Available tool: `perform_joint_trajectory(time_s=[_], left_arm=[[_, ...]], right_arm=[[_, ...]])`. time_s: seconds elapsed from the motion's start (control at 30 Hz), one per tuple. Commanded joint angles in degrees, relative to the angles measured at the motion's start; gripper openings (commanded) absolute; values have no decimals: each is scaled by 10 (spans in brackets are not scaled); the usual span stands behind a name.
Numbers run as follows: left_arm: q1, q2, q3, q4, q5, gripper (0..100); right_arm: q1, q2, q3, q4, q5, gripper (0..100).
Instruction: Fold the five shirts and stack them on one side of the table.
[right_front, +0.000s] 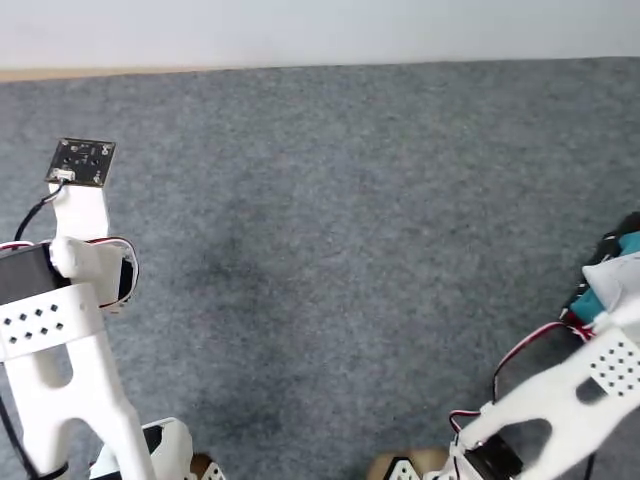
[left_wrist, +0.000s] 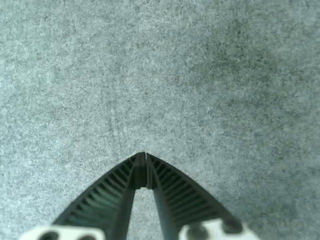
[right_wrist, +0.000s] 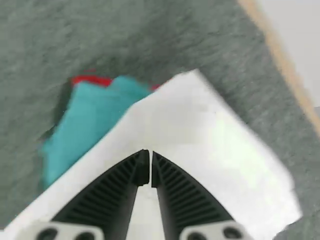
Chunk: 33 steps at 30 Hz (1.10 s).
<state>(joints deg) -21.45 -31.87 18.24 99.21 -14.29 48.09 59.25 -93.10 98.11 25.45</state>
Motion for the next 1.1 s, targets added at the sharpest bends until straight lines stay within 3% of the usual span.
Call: perform_joint_trajectory(time_s=[0.0,0.13,0.4,0.67,0.87,1.07], left_arm=[[-1,-4,-3,3,-4,6],[-1,-4,-3,4,-2,6],[-1,-4,25,13,0,6],[-1,-4,86,12,0,6],[1,-62,67,7,68,6],[68,-190,124,-40,118,6]], right_arm=[[-25,-58,-29,50,4,9],[-27,-95,-26,49,-29,9],[-59,-221,85,50,-13,9],[-105,-462,426,49,-20,9],[-142,-676,667,47,-118,9],[-175,-839,869,22,-171,9]])
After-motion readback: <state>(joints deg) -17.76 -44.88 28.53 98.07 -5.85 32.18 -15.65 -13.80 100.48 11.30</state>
